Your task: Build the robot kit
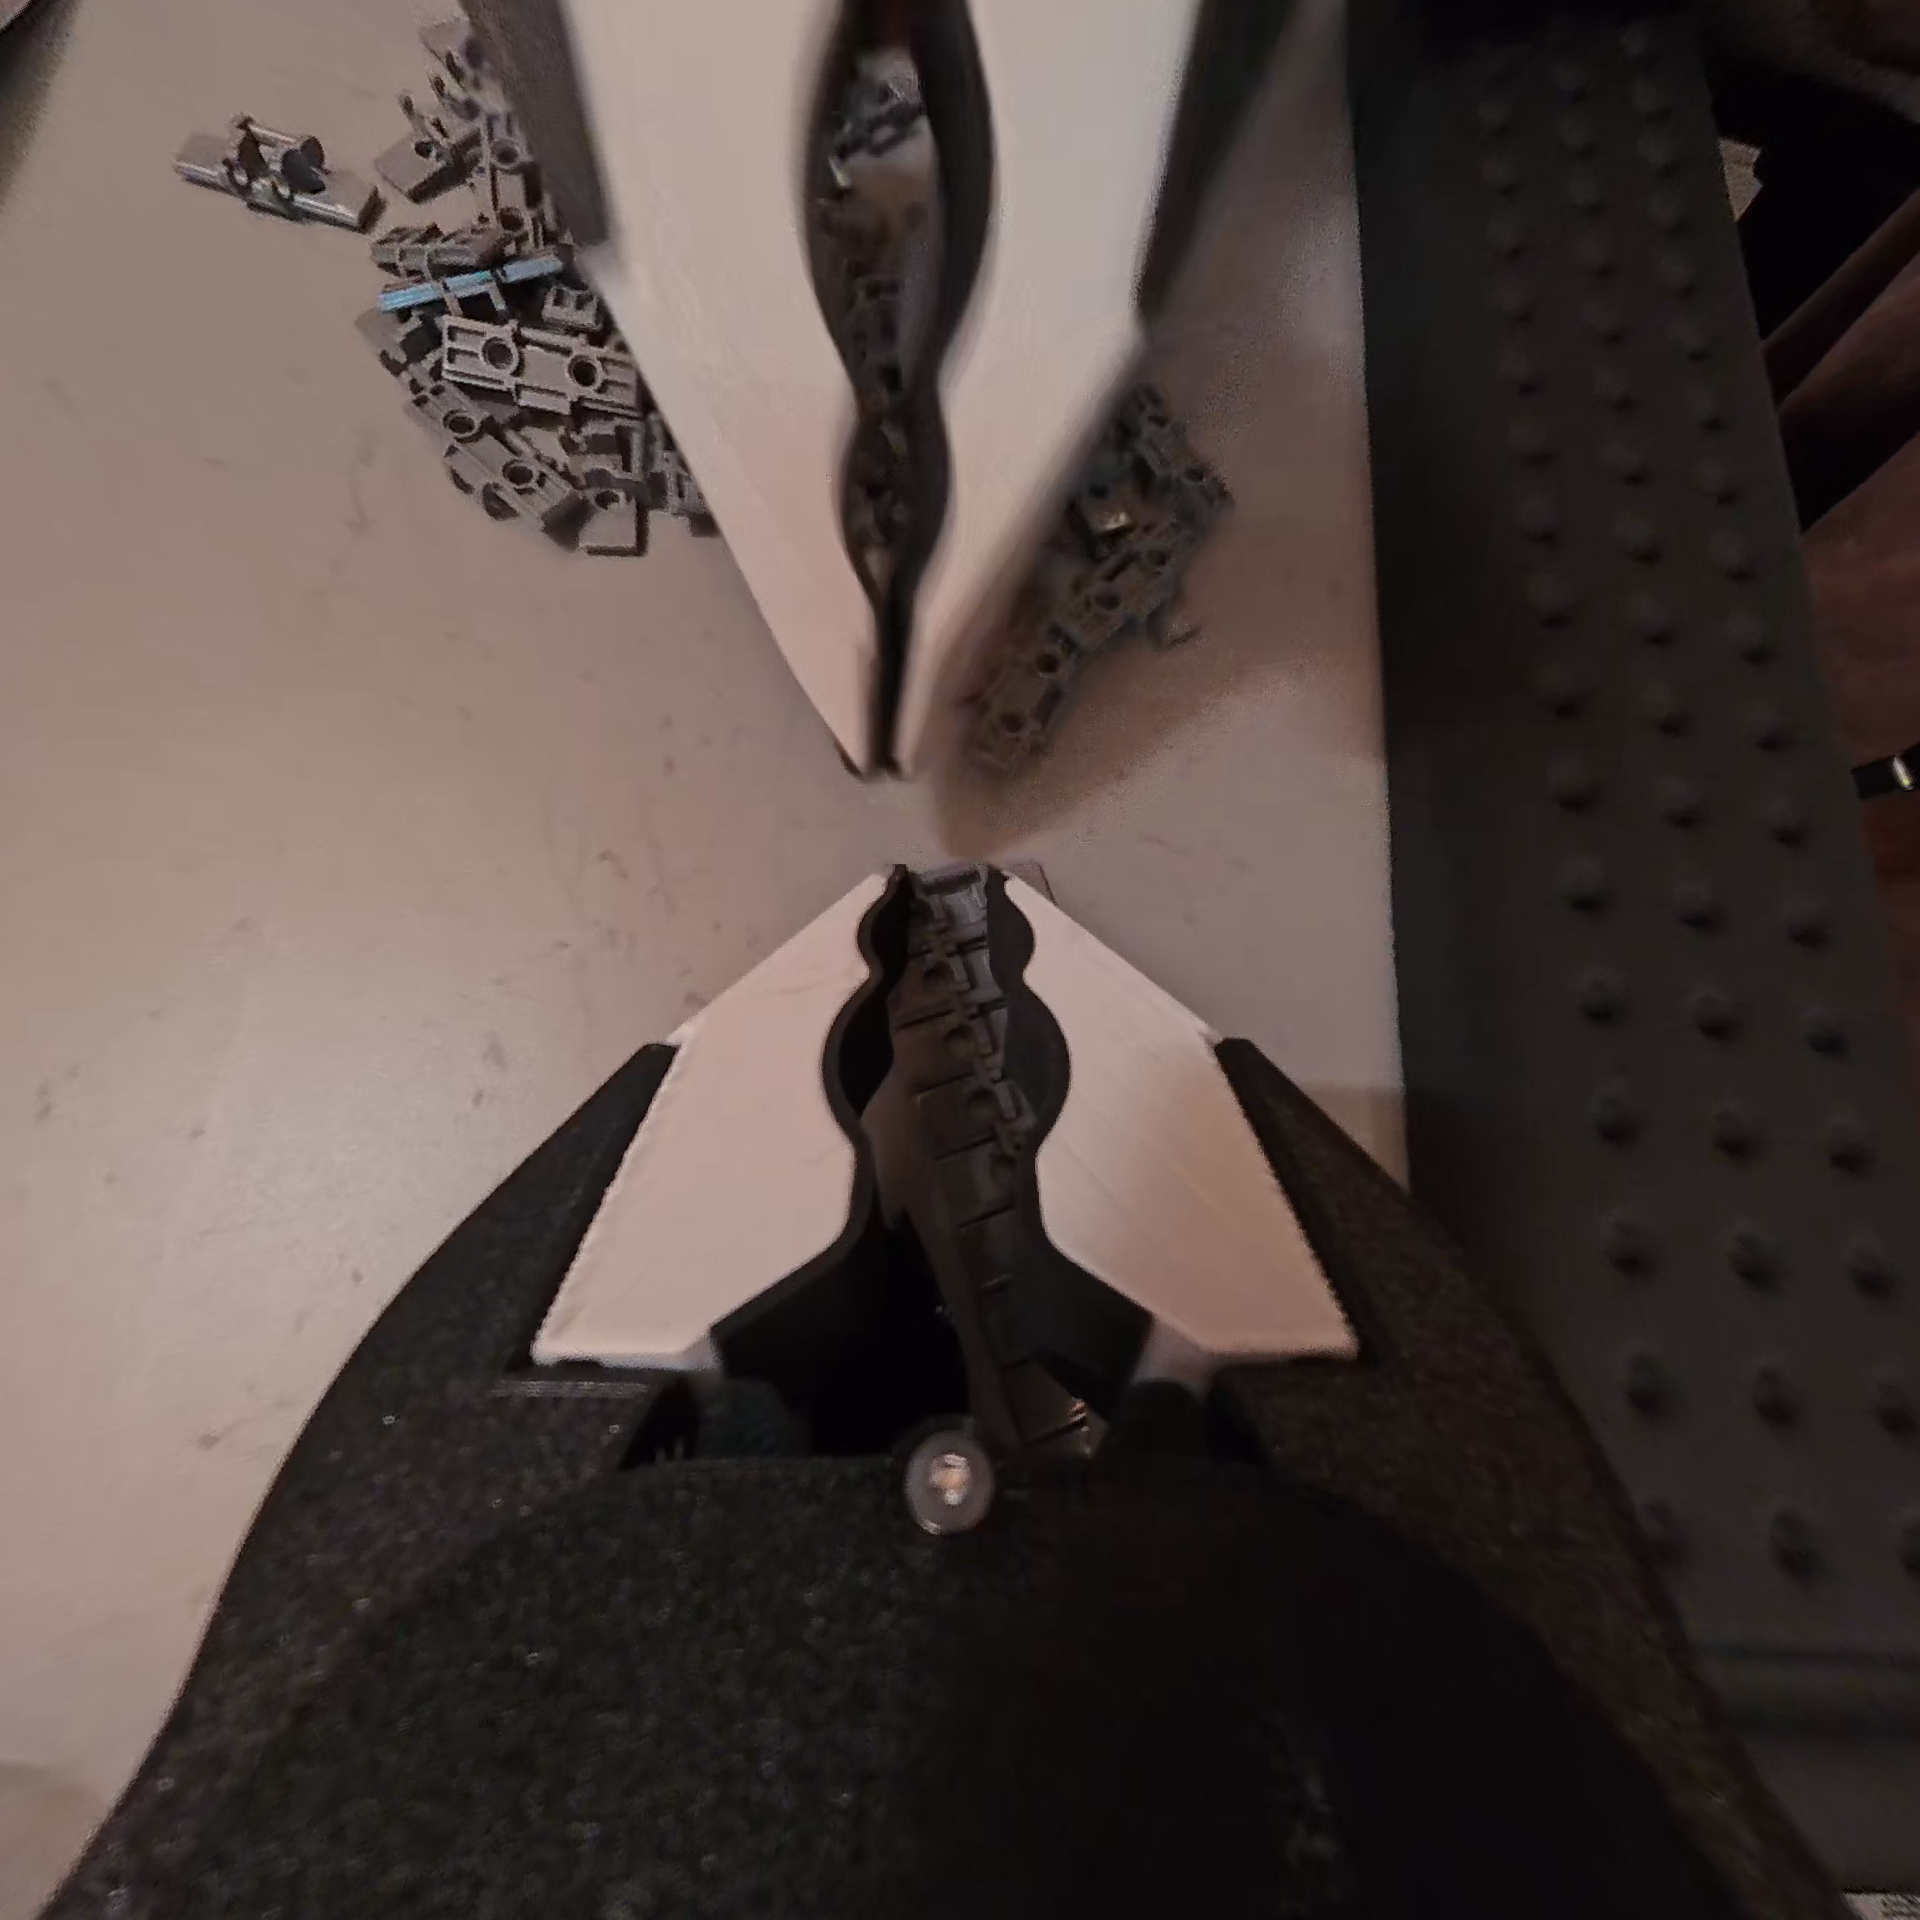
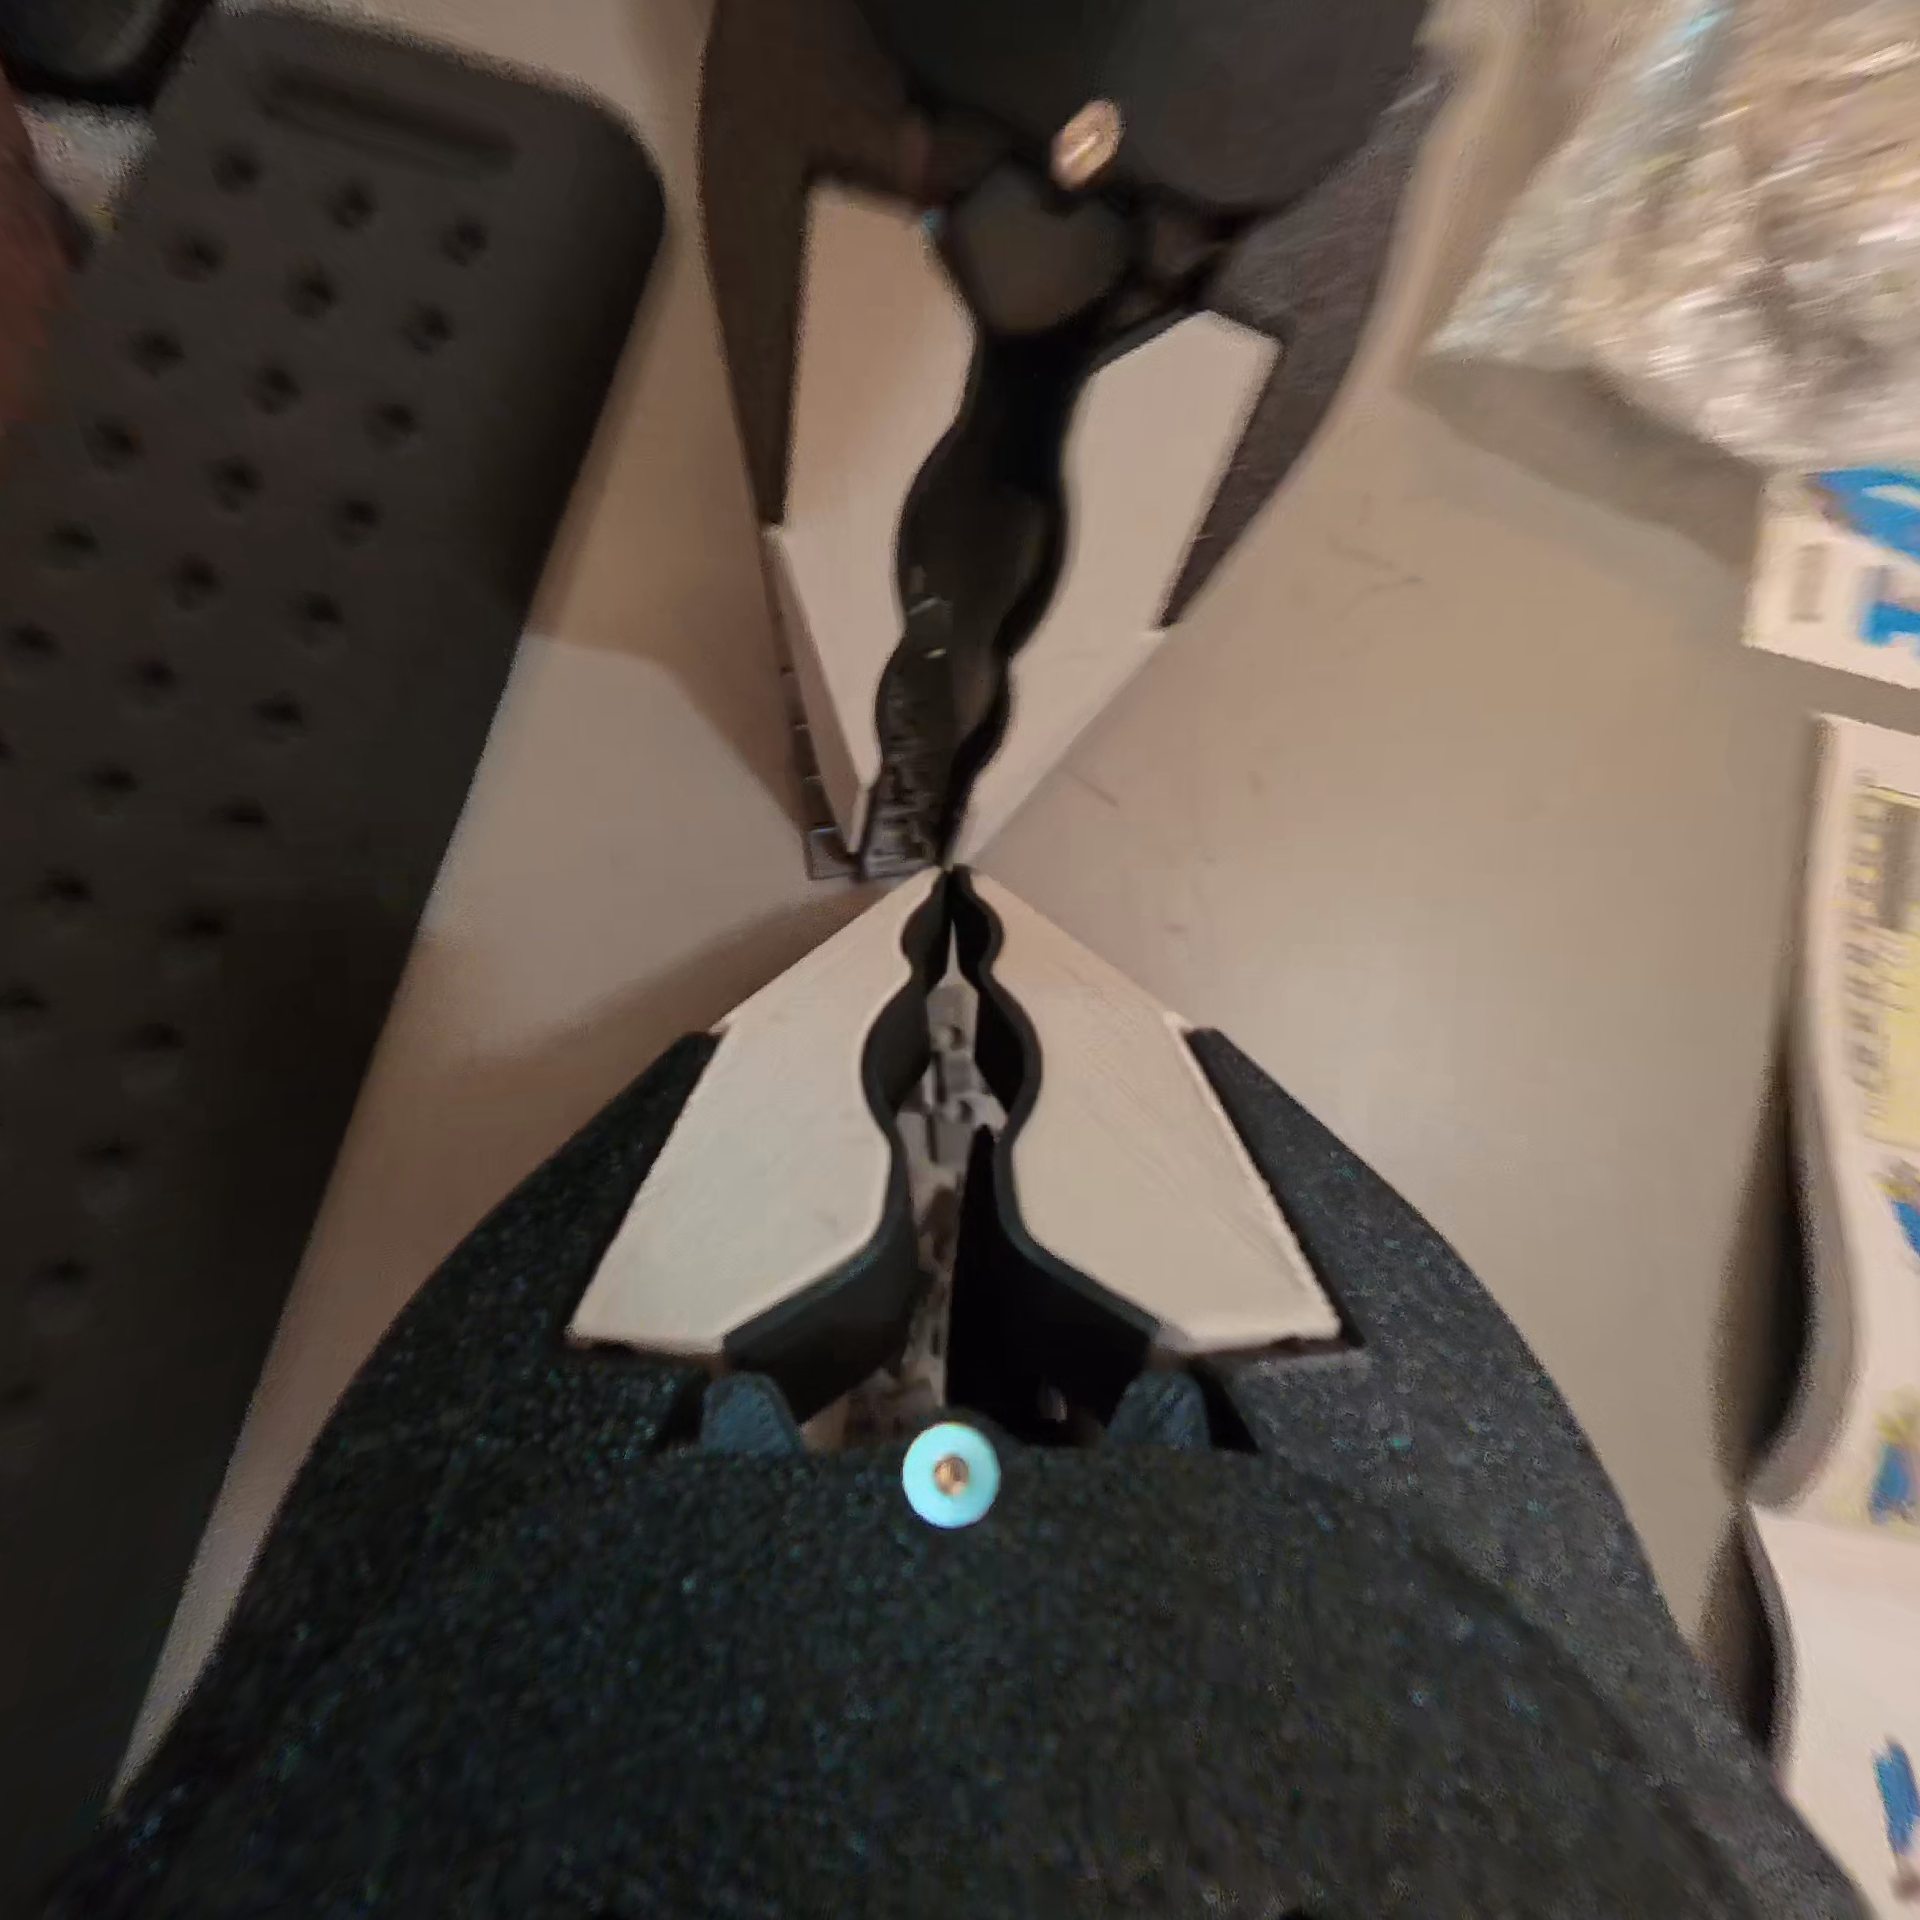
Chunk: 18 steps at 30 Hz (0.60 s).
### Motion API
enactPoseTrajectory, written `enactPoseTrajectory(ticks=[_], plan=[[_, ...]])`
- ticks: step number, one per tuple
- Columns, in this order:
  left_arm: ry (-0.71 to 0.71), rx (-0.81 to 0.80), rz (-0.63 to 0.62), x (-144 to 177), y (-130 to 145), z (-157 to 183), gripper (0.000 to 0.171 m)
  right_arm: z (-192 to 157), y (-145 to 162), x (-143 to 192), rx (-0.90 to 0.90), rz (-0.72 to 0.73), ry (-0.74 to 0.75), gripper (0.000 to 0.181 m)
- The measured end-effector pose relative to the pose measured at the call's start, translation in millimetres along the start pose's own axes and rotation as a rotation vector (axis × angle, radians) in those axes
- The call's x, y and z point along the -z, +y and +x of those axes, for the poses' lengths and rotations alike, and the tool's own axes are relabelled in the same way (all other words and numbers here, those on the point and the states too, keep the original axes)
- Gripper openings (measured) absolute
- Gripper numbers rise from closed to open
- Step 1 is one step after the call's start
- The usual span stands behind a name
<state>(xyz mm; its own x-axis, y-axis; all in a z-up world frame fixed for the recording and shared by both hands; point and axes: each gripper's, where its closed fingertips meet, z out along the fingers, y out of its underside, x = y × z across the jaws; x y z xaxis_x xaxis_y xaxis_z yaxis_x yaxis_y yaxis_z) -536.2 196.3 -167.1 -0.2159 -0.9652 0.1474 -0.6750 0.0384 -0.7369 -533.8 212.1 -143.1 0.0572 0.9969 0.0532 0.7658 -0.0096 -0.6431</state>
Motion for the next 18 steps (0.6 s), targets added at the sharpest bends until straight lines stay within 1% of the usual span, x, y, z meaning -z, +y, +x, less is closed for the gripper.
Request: enactPoseTrajectory(ticks=[1,3,5,6,7,8,12,13,15,18], plan=[[0.0,0.0,0.0,0,0,0,0.015,9,-4,14,-0.033,0.042,0.021,0.0],[0.003,0.003,0.0,0,0,0,0.015,21,3,35,-0.092,0.06,0.045,0.0],[0.007,0.004,0.001,0,0,0,0.015,19,10,43,-0.123,0.072,0.015,0.0],[0.008,0.002,0.001,0,-1,0,0.015,16,16,42,-0.135,0.052,-0.005,0.0],[0.008,-0.004,0.001,0,-1,0,0.015,12,22,38,-0.144,0.021,-0.023,0.011],[0.008,-0.007,0.001,0,-1,1,0.014,8,28,33,-0.149,-0.015,-0.042,0.014],[-0.01,-0.025,0.012,2,-3,-1,0.014,-3,44,18,-0.159,-0.144,-0.088,0.014],[-0.011,-0.024,0.015,2,-3,-2,0.014,-4,44,19,-0.159,-0.144,-0.095,0.012],[-0.006,-0.02,0.013,3,-2,-3,0.014,-16,42,23,-0.161,-0.138,-0.16,0.004],[0.007,-0.008,0.015,4,-2,-2,0.014,-14,46,17,-0.16,-0.162,-0.15,0.014]])
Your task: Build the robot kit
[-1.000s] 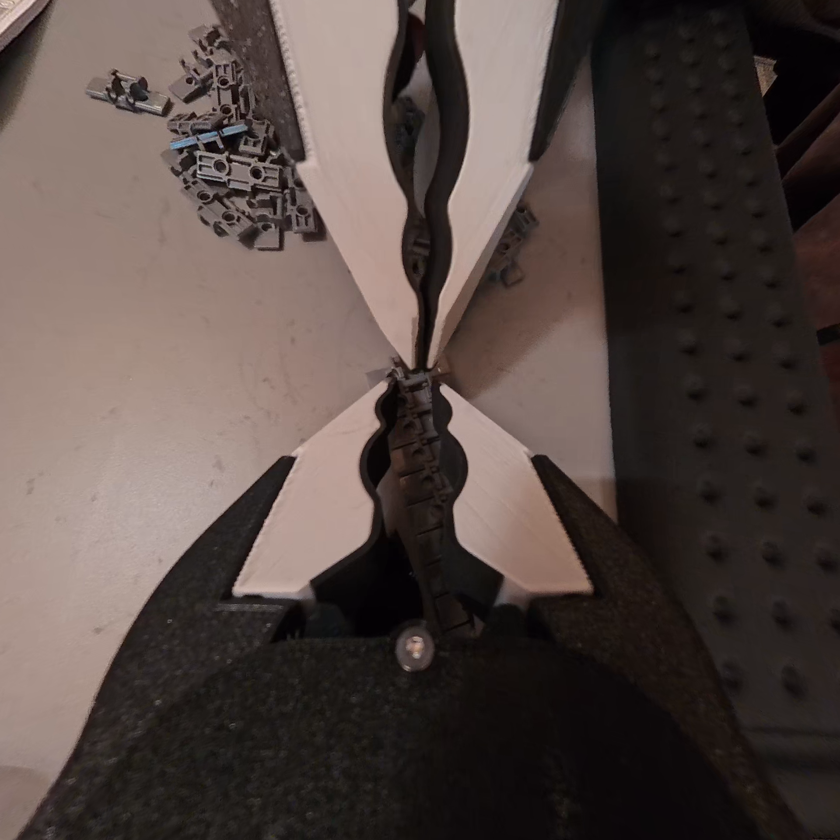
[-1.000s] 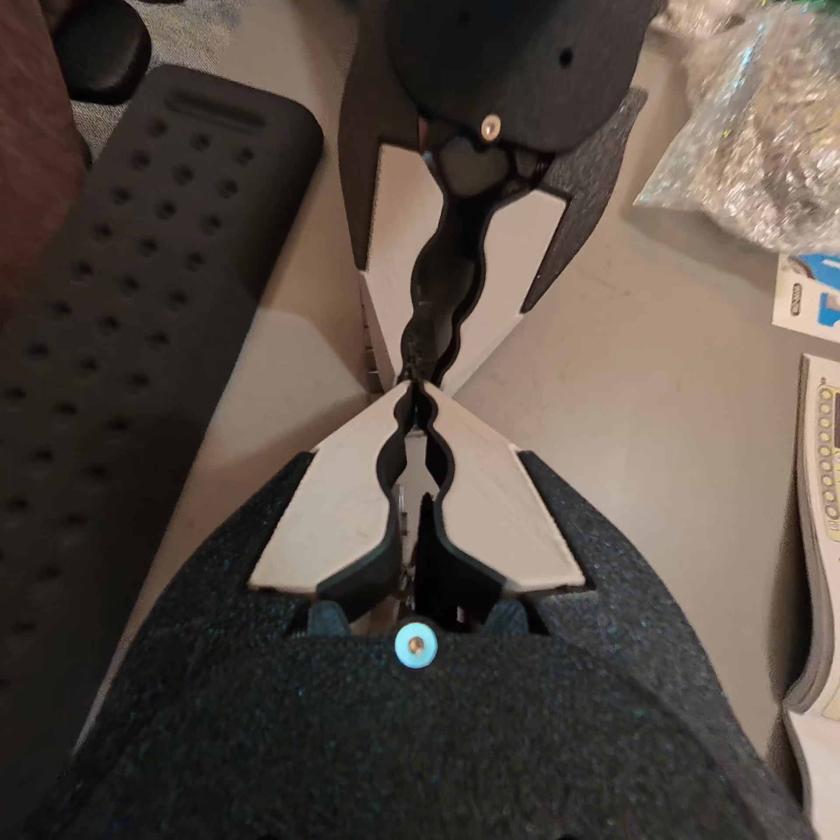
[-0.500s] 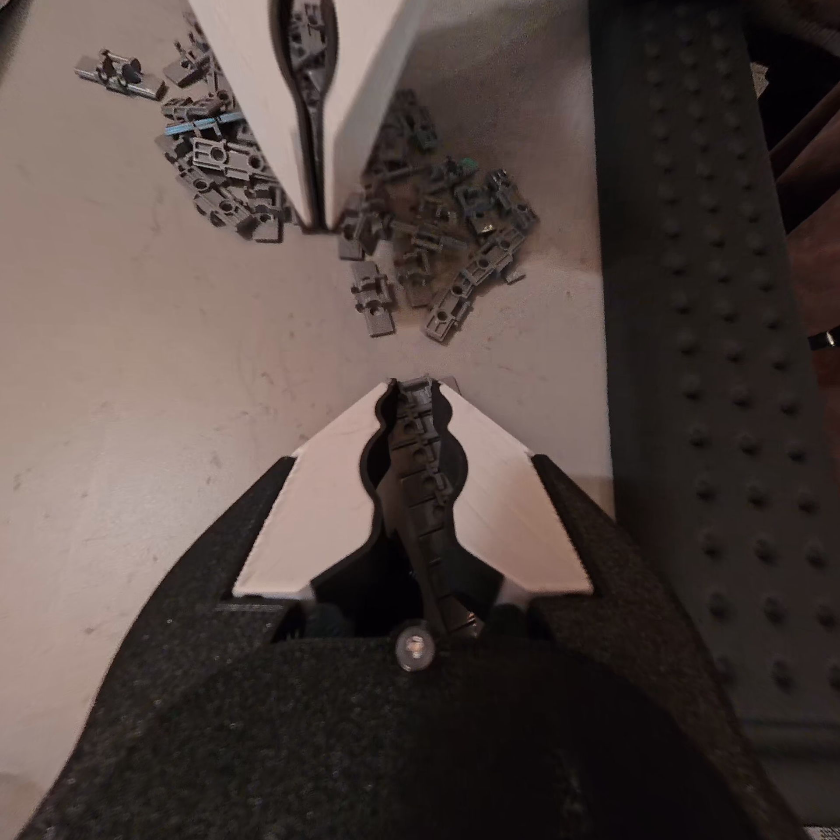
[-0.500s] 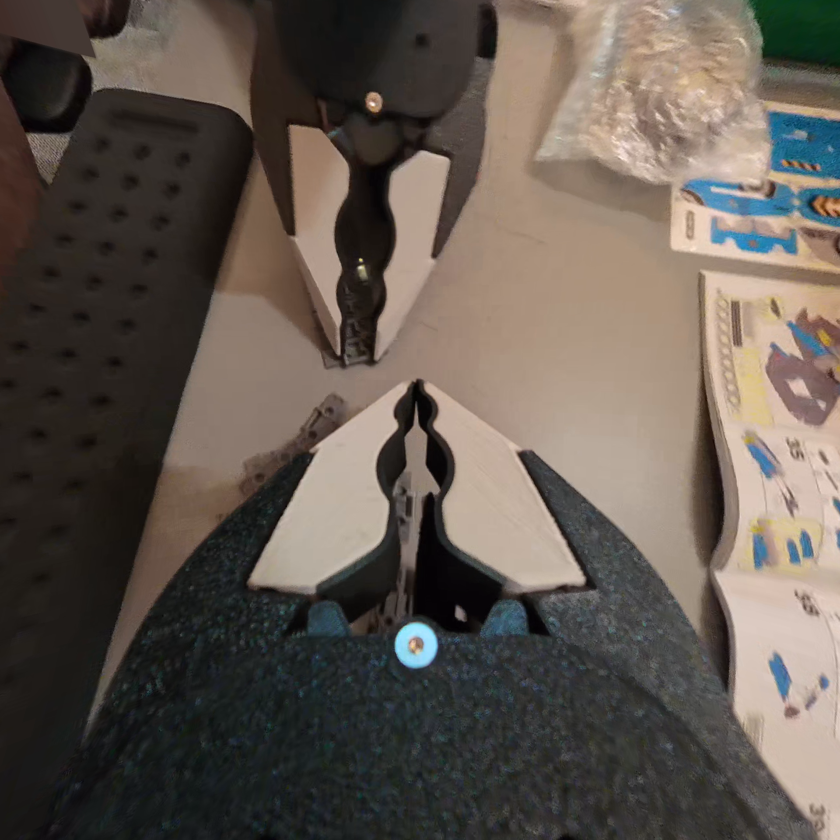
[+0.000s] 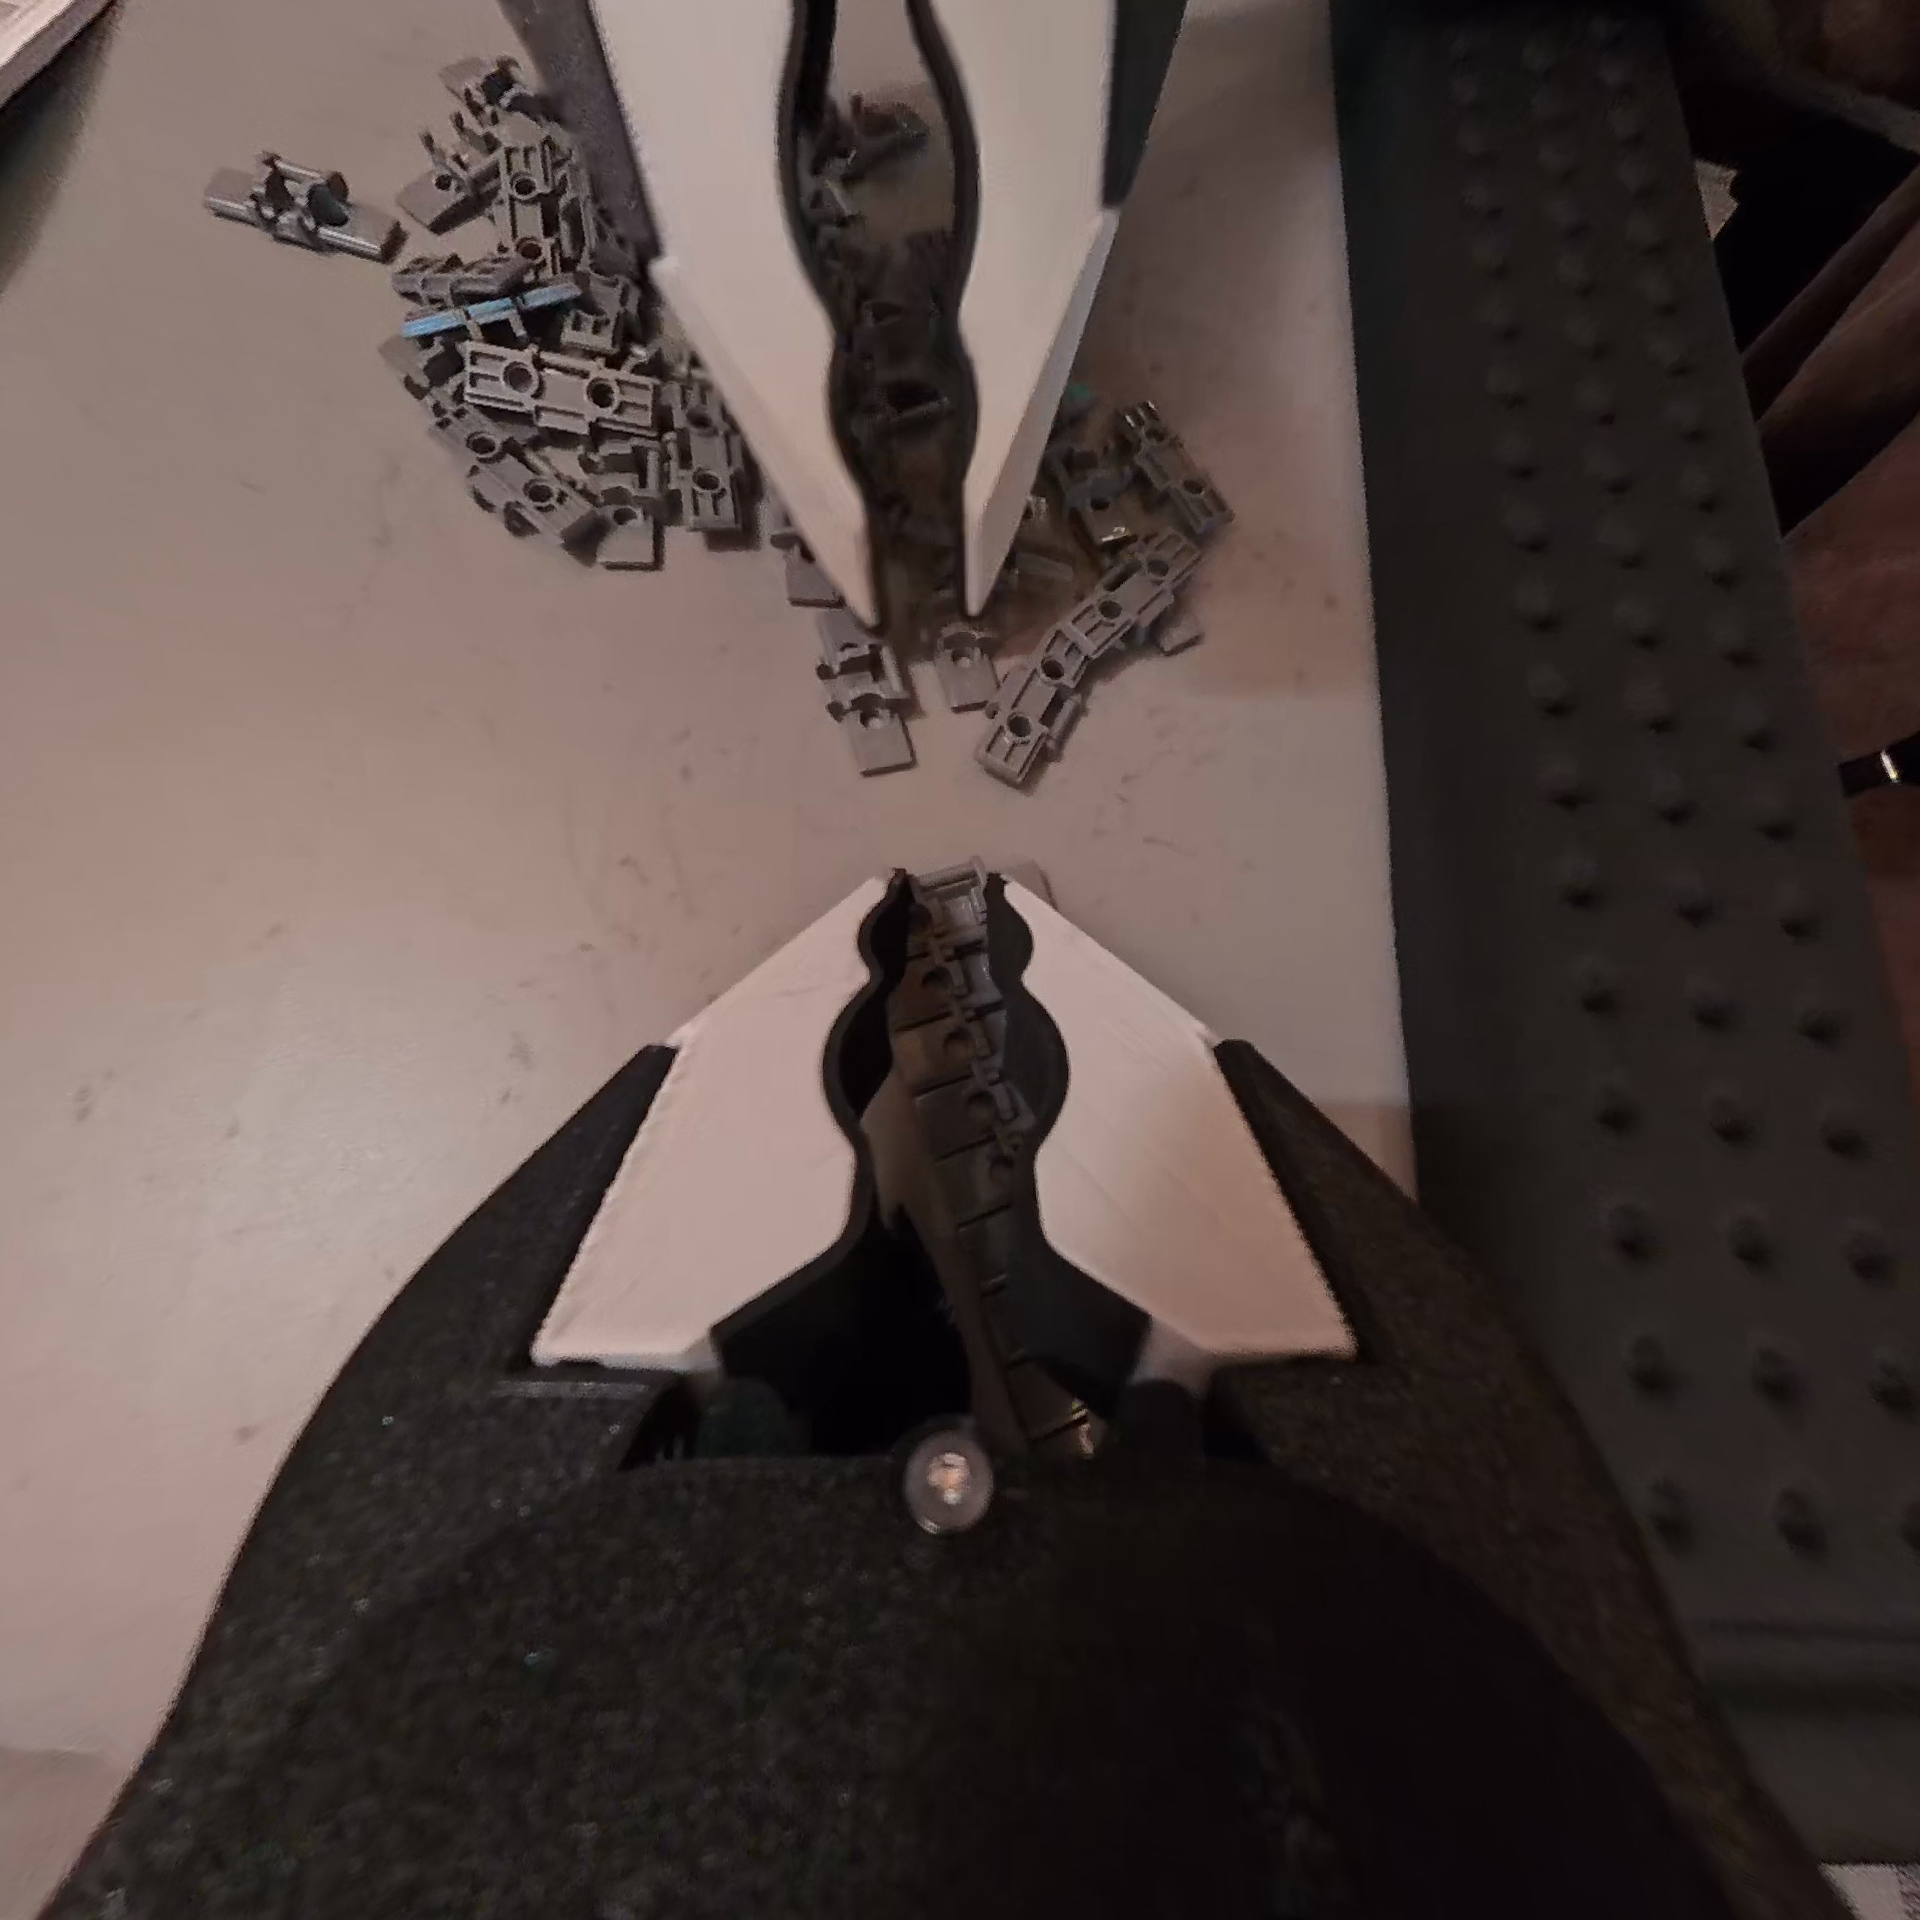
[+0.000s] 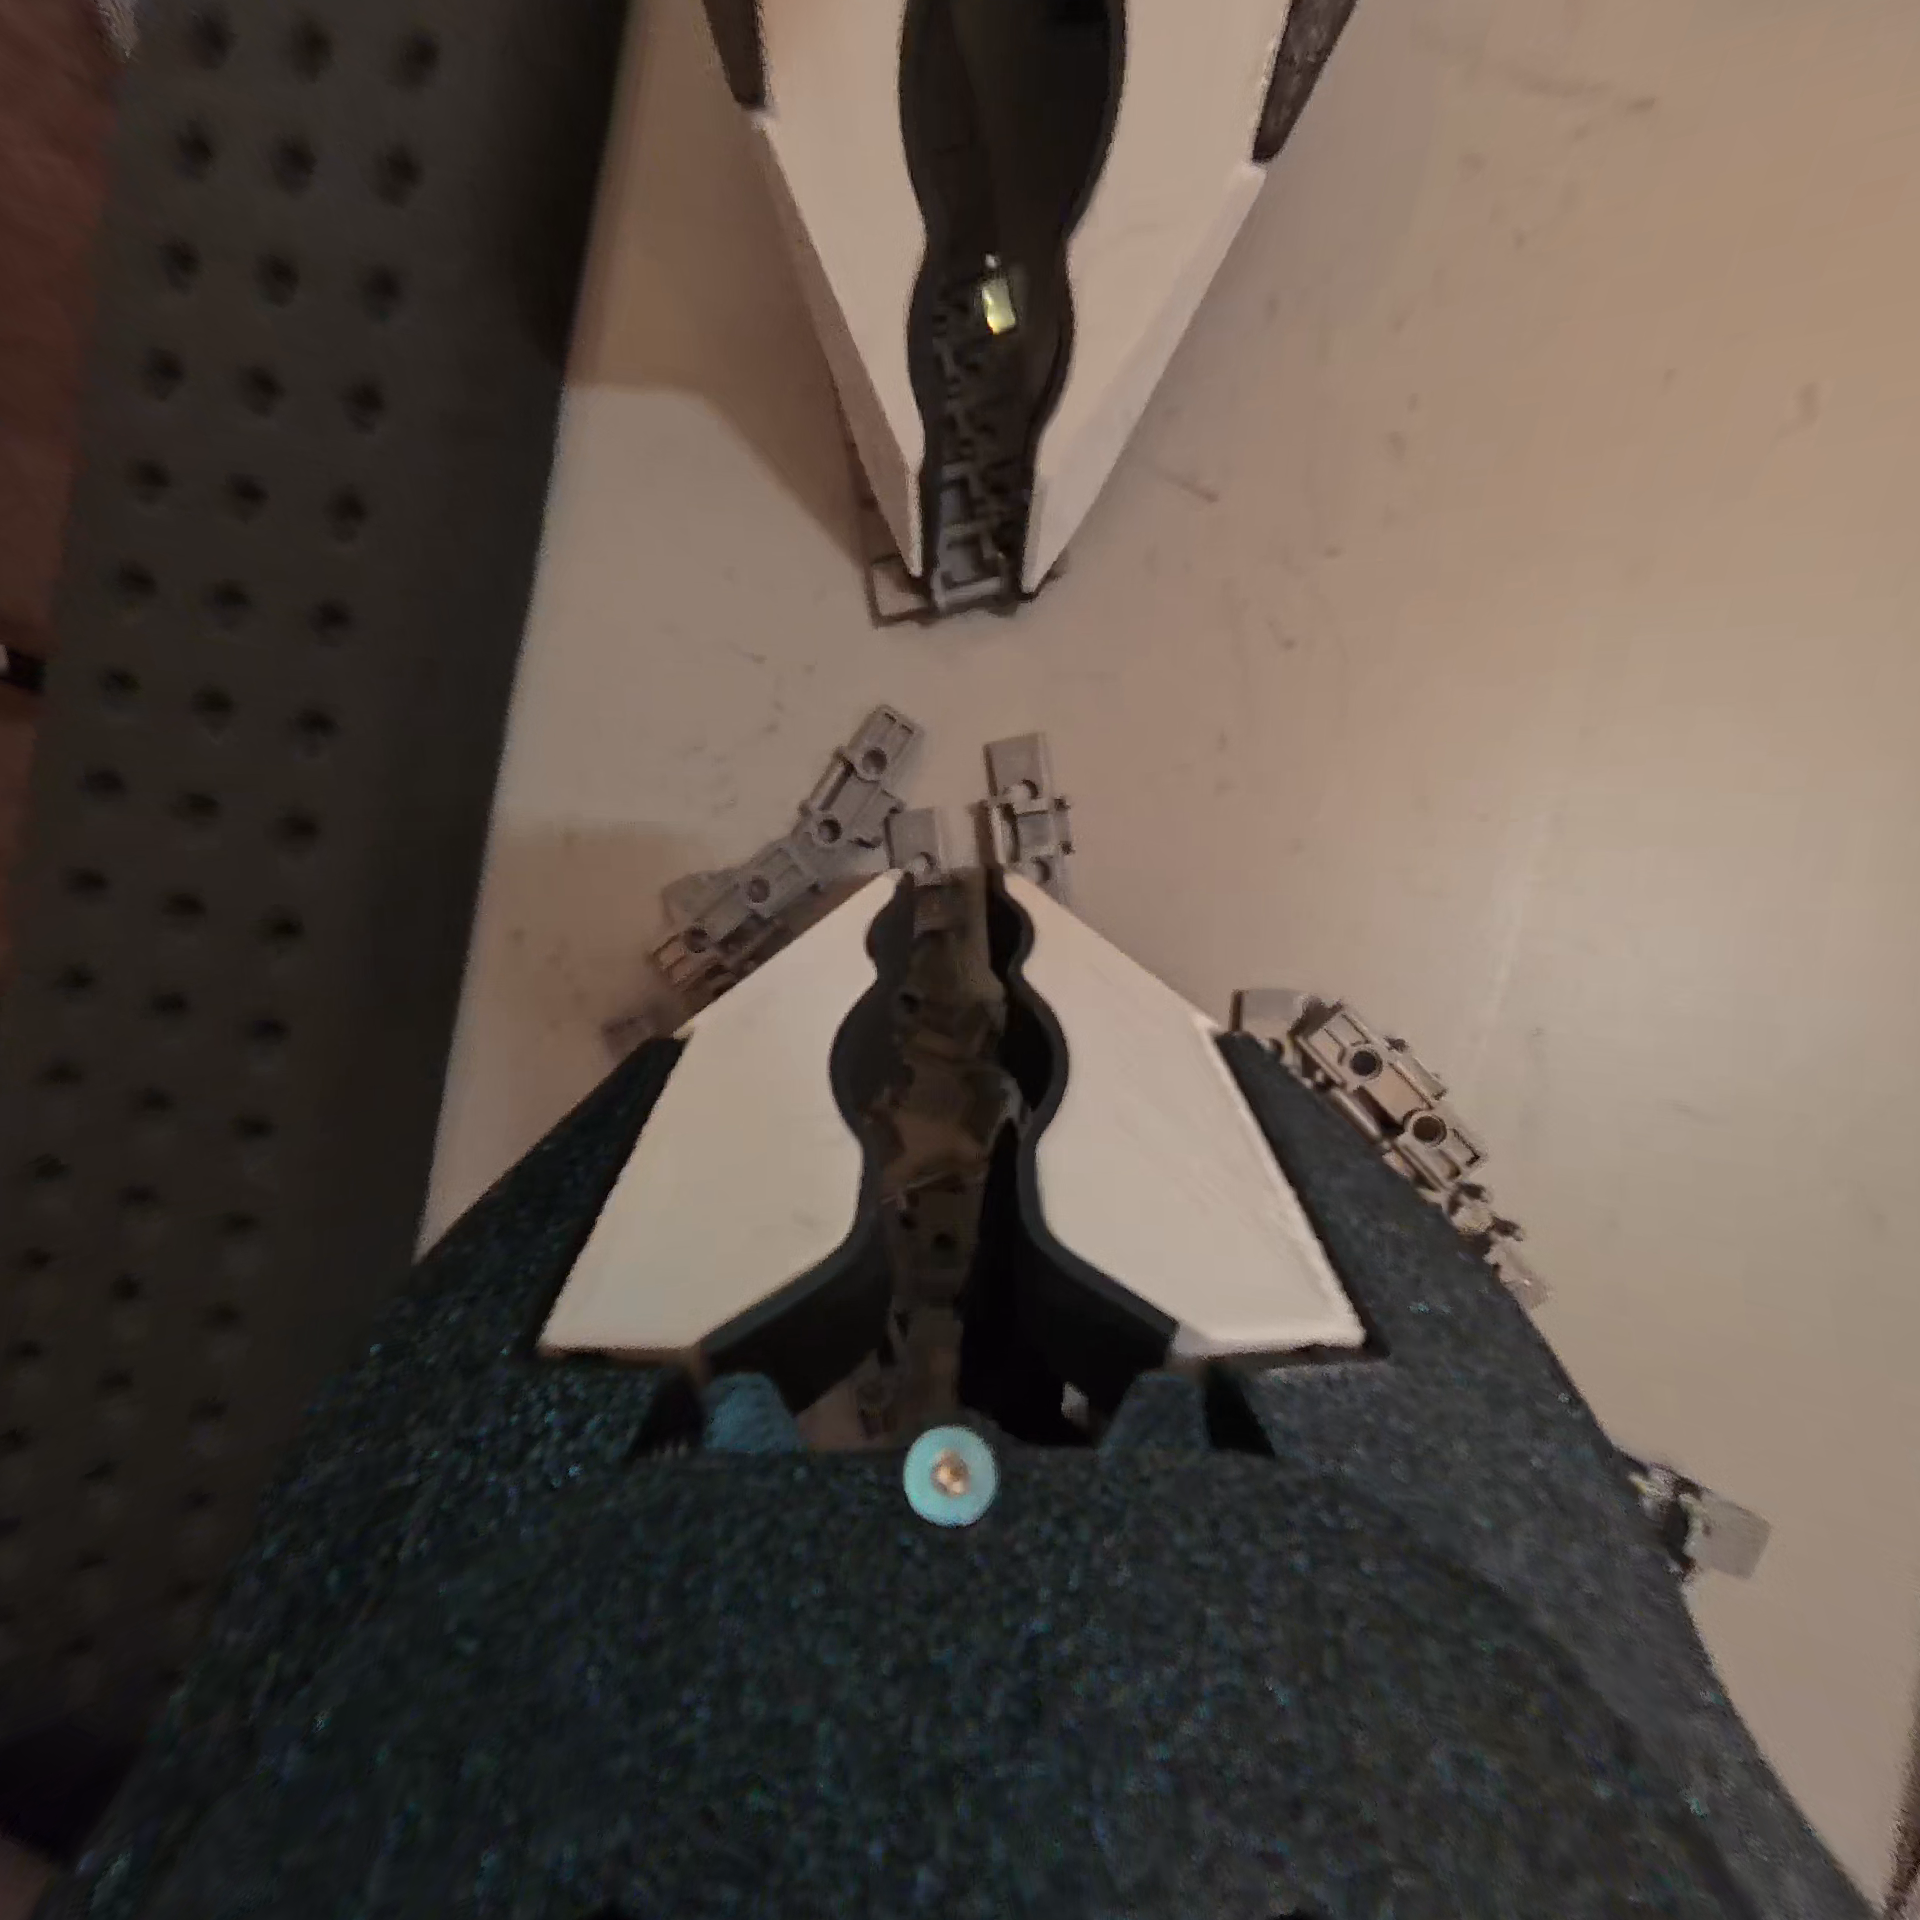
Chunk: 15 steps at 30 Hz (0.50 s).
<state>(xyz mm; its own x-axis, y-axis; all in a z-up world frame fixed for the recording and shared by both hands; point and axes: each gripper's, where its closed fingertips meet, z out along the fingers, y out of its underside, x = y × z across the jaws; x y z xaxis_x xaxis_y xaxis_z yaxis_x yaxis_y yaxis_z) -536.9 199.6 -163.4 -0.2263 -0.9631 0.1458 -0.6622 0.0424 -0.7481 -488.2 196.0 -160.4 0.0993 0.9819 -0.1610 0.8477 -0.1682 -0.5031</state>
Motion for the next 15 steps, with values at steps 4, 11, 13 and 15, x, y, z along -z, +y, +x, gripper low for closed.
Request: enactPoseTrajectory(ticks=[4,11,13,15], plan=[[-0.003,-0.01,-0.013,-1,2,1,0.014,14,-4,-3,-0.001,0.013,0.064,0.025],[-0.015,-0.007,-0.011,-1,2,-2,0.014,19,-10,-3,-0.006,0.0,0.138,0.017],[-0.036,-0.018,-0.01,1,2,-5,0.014,15,-8,-1,-0.065,-0.025,0.113,0.02],[-0.041,-0.014,-0.01,2,3,-9,0.014,11,-9,0,-0.082,-0.034,0.098,0.025]])
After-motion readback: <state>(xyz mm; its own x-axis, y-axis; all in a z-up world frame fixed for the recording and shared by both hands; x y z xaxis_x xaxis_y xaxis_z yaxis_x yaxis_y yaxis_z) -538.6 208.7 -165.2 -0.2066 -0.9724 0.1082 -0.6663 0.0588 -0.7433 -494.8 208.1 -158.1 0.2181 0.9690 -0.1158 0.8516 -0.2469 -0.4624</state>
